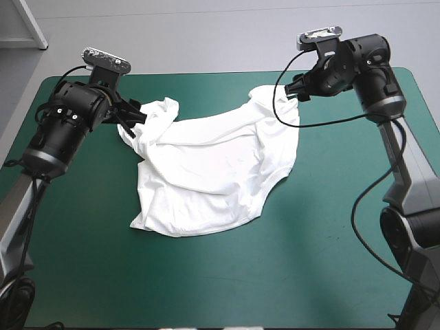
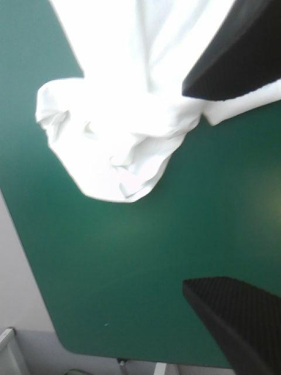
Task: Fold the cloth
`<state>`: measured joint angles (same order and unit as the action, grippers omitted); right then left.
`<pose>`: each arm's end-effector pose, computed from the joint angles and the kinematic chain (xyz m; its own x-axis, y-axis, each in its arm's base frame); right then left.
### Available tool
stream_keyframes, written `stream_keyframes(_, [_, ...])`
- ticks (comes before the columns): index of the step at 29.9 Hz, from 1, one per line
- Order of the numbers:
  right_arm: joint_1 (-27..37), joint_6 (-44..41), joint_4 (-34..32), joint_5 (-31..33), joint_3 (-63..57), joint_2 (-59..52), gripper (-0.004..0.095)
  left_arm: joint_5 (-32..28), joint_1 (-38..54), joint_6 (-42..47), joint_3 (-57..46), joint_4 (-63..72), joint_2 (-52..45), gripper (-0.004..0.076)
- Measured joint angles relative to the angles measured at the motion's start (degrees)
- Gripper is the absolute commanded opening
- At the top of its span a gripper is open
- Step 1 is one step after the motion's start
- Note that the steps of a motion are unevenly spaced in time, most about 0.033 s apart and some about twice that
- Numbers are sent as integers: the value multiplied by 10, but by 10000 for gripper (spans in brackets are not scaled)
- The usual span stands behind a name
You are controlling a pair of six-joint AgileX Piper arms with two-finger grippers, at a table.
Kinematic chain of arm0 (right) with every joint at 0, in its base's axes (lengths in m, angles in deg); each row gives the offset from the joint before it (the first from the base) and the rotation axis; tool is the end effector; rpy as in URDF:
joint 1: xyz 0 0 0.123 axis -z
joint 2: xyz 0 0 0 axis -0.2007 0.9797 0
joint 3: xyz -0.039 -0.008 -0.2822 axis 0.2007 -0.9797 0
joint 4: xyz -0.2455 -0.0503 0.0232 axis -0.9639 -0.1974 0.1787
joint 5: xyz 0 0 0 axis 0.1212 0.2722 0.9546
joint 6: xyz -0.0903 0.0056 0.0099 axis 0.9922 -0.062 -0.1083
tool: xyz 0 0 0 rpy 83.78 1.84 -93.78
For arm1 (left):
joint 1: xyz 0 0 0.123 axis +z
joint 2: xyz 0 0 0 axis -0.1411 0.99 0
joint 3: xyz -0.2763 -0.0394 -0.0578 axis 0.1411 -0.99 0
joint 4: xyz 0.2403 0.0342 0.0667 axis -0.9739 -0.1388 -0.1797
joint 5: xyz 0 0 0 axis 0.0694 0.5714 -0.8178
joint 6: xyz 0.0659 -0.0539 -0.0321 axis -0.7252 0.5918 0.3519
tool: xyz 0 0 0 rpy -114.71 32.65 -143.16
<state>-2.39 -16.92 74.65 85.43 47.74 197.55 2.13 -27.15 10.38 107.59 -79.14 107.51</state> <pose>0.3981 0.0970 0.4163 -0.7367 -0.2120 -0.6422 -0.2485 0.9680 -0.0346 0.3233 -0.0798 0.4123 -0.6535 0.3700 -0.6603 0.1853 0.9241 0.3343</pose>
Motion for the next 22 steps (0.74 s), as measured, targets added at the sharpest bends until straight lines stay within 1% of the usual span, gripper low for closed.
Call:
stream_keyframes(5, [0,2,1,-1,-133,-76,671,97,-37,-20,0,42,-30,595])
stream_keyframes(7, [0,2,1,-6,-184,-99,671,122,-44,-25,-5,57,-32,595])
stream_keyframes(9, [0,2,1,-22,-236,-119,671,128,-46,-31,-22,70,-32,595])
stream_keyframes(13, [0,2,2,-42,-295,-145,671,132,-46,-37,-83,103,-35,595])
stream_keyframes(19, [0,3,13,-52,-311,-152,671,130,-46,-39,-205,158,-42,595])
stream_keyframes(22, [0,7,26,-56,-311,-152,670,104,-46,-39,-269,173,-42,595])
